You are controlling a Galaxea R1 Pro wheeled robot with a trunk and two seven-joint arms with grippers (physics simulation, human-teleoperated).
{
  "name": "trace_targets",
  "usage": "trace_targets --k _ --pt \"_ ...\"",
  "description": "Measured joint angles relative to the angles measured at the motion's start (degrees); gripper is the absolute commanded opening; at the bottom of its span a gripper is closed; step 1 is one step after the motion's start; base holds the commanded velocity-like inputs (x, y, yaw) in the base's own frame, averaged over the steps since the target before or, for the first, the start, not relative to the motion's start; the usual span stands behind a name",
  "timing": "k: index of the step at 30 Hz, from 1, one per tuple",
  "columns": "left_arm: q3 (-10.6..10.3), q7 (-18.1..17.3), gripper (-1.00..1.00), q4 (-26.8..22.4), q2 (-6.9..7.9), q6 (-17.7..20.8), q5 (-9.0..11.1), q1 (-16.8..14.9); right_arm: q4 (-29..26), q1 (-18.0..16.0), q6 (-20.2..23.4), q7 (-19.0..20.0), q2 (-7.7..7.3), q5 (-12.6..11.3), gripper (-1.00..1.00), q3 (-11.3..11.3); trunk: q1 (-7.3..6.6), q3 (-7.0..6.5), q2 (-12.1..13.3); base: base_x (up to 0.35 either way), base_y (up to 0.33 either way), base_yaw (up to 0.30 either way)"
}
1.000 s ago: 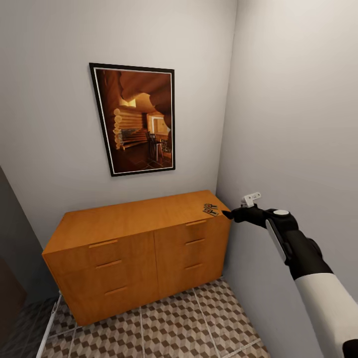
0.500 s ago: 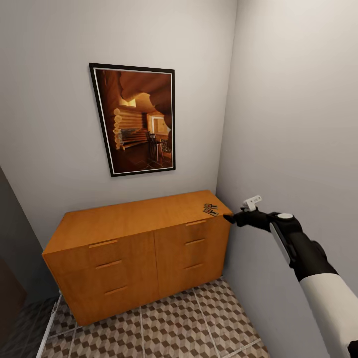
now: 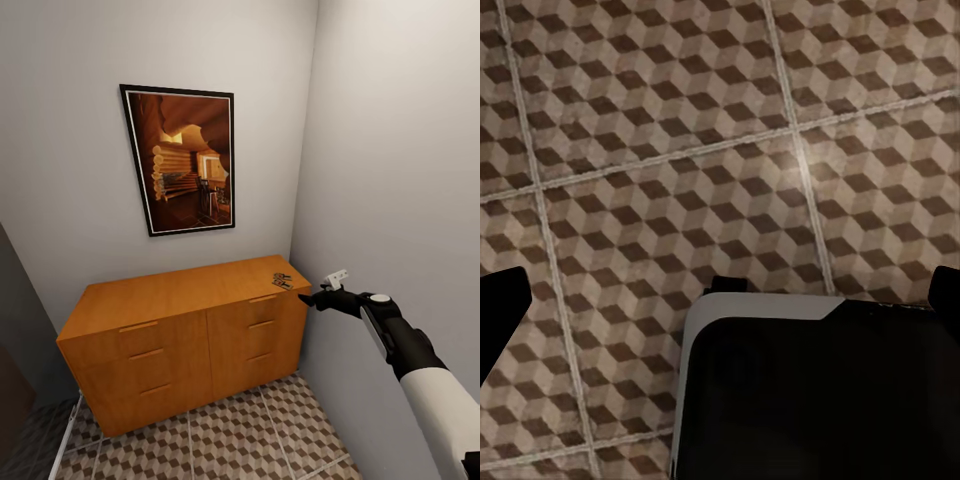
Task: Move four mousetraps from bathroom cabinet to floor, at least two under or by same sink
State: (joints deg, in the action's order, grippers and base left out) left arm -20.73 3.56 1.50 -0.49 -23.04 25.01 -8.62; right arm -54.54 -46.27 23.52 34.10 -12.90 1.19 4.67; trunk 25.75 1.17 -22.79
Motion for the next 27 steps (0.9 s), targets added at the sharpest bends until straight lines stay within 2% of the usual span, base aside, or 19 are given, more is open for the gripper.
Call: trace_targets --k 15,27 --pt "0.0 -0.4 1.00 1.1 -0.08 -0.2 -0.1 0.0 0.5 0.0 -1.1 0.6 0.02 -0.1 1.00 0.0 -0.01 0.00 0.0 0.014 -0.001 0.000" --pt "-0.1 -0.4 1.00 1.2 -0.04 -0.2 -0.1 0.0 0.6 0.0 -1.1 0.6 0.03 0.0 1.00 0.0 -0.02 0.00 0.0 0.197 -0.154 0.000"
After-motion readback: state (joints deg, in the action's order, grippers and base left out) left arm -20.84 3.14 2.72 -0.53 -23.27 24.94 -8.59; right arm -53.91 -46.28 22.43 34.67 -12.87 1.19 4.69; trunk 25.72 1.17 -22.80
